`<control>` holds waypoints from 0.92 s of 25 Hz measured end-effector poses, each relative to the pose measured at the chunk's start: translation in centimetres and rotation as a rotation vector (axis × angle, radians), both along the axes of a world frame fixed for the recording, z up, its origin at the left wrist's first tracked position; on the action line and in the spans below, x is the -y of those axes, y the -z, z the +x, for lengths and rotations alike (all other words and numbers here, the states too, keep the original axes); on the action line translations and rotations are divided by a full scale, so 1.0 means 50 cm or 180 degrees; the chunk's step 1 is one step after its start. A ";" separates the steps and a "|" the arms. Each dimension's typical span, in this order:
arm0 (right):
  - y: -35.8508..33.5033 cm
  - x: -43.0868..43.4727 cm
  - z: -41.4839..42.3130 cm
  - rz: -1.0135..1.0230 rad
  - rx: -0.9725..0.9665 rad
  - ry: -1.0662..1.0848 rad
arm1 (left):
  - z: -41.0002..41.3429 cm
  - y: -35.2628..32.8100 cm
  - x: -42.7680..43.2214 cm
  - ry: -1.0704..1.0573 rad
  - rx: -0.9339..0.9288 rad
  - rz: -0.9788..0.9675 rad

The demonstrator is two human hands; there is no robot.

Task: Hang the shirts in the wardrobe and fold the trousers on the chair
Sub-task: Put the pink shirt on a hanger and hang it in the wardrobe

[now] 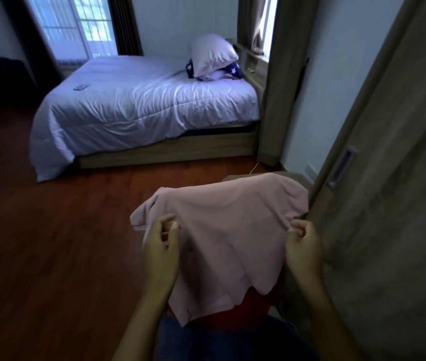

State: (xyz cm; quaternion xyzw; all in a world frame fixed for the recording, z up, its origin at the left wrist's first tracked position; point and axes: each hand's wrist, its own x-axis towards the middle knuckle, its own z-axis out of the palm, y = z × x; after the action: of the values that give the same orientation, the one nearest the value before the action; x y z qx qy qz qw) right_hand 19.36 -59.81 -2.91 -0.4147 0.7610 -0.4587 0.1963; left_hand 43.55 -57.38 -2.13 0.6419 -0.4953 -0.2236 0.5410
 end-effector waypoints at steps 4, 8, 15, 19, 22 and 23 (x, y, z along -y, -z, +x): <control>0.041 0.087 -0.047 0.0301 0.0120 0.0107 | 0.030 0.045 0.074 -0.0745 -0.0280 0.0387; 0.073 0.178 -0.090 0.0567 0.0609 0.0233 | 0.077 0.096 0.132 -0.1092 -0.0602 0.1089; 0.102 0.246 -0.114 0.0459 0.1702 0.0502 | 0.075 0.117 0.139 -0.1242 -0.0460 0.0920; 0.028 0.231 -0.084 0.0211 0.1173 0.0348 | 0.080 0.115 0.135 -0.1262 -0.0352 0.0971; -0.054 0.222 -0.041 -0.0122 0.1327 0.0083 | 0.073 0.102 0.130 -0.1172 -0.0411 0.0887; -0.087 0.215 -0.027 -0.0226 0.1483 -0.0042 | 0.072 0.099 0.129 -0.1130 -0.0421 0.0841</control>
State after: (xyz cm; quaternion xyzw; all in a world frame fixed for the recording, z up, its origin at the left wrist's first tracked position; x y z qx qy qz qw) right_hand 18.02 -70.57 1.46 -0.3092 0.6758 -0.5672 0.3549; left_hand 47.14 -63.81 -7.07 0.7681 -0.3045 -0.2294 0.5144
